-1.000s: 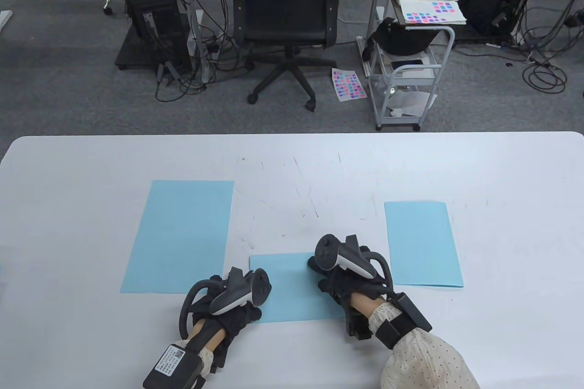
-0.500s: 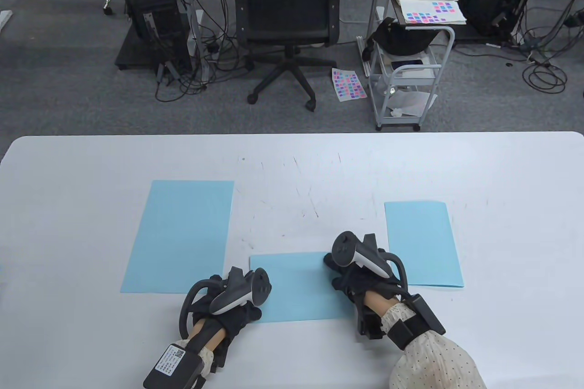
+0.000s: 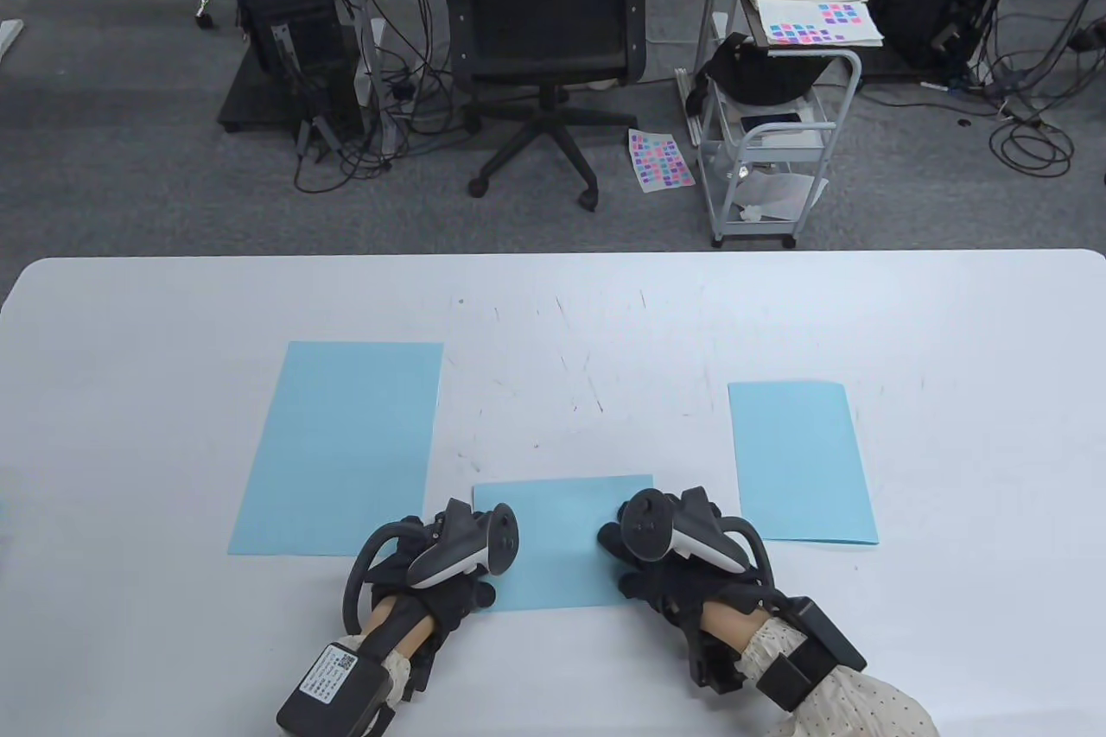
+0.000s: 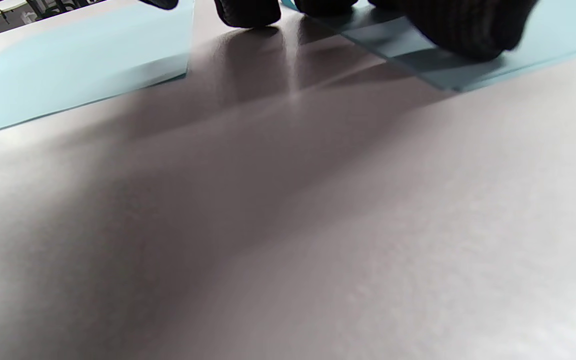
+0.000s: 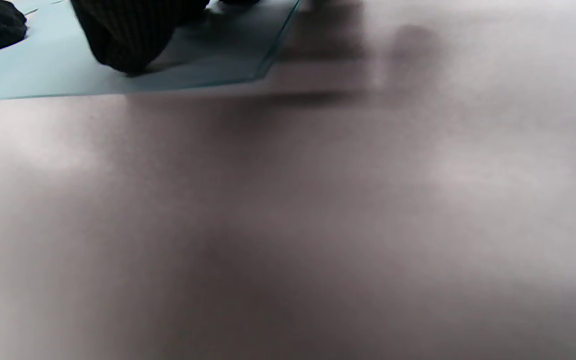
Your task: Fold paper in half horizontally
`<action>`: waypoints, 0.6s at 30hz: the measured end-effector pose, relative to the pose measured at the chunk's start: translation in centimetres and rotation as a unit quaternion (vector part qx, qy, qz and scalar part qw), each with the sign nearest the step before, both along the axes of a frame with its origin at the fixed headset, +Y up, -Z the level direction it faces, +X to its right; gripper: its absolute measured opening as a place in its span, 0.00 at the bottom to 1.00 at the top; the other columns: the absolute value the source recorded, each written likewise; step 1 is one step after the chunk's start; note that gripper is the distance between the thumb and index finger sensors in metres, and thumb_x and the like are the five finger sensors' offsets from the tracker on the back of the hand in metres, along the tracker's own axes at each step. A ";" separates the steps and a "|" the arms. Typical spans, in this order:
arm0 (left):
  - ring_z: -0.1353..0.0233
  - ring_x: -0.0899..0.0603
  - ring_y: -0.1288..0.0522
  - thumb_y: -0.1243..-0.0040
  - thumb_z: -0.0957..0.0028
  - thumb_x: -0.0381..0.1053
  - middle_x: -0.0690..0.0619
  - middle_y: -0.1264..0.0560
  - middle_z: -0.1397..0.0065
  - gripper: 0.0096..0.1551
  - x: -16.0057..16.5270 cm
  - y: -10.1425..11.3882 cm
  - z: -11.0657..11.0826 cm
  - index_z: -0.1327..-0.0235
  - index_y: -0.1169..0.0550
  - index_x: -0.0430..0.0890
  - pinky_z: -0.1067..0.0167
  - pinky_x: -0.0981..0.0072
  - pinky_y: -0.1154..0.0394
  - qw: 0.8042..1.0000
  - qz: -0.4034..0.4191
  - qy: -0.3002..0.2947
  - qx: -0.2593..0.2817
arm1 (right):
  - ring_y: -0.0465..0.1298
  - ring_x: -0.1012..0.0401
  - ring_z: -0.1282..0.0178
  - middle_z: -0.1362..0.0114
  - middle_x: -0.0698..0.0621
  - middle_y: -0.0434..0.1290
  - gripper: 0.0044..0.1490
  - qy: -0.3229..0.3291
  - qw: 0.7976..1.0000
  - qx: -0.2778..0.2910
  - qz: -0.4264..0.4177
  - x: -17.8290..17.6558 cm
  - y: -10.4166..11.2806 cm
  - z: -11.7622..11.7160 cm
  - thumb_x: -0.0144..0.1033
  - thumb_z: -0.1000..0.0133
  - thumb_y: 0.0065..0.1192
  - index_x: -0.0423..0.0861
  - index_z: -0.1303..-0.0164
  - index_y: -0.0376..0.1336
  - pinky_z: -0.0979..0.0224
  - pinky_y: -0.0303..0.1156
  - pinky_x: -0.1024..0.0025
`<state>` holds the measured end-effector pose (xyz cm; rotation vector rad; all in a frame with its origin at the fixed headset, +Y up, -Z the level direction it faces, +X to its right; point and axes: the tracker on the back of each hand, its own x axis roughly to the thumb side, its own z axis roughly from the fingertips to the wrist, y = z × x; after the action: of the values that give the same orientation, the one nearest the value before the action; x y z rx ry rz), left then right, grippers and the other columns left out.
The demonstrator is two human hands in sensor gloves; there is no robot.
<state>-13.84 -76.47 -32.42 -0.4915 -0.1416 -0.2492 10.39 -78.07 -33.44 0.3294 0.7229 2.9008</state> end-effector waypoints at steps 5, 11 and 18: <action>0.12 0.52 0.47 0.43 0.59 0.64 0.73 0.47 0.15 0.42 0.9 1.3 -0.9 0.29 0.44 0.77 0.15 0.46 0.47 1.000 -0.012 0.010 -0.010 | 0.34 0.49 0.13 0.13 0.66 0.39 0.42 -0.002 1.000 -0.008 -0.004 0.1 -0.1 0.0 0.49 0.46 0.57 0.69 0.23 0.45 0.21 0.28 0.36; 0.11 0.54 0.50 0.45 0.55 0.62 0.75 0.49 0.15 0.40 3.9 3.4 -3.2 0.30 0.45 0.78 0.13 0.47 0.50 1.000 0.013 -0.007 0.013 | 0.34 0.50 0.13 0.13 0.67 0.39 0.41 -0.002 1.000 -0.008 -0.005 0.2 0.0 0.1 0.49 0.46 0.57 0.70 0.24 0.45 0.21 0.28 0.36; 0.12 0.57 0.54 0.47 0.55 0.62 0.78 0.50 0.16 0.37 7.7 1.4 -5.0 0.31 0.44 0.79 0.13 0.50 0.52 0.999 0.020 -0.033 -0.026 | 0.33 0.50 0.14 0.13 0.67 0.38 0.41 -0.002 1.000 -0.013 -0.008 0.2 0.0 0.0 0.49 0.46 0.57 0.70 0.24 0.45 0.21 0.28 0.36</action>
<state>-6.13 -75.03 -37.39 -0.5327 -0.2226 -0.2232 10.63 -78.09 -33.40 0.3249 0.7540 2.8727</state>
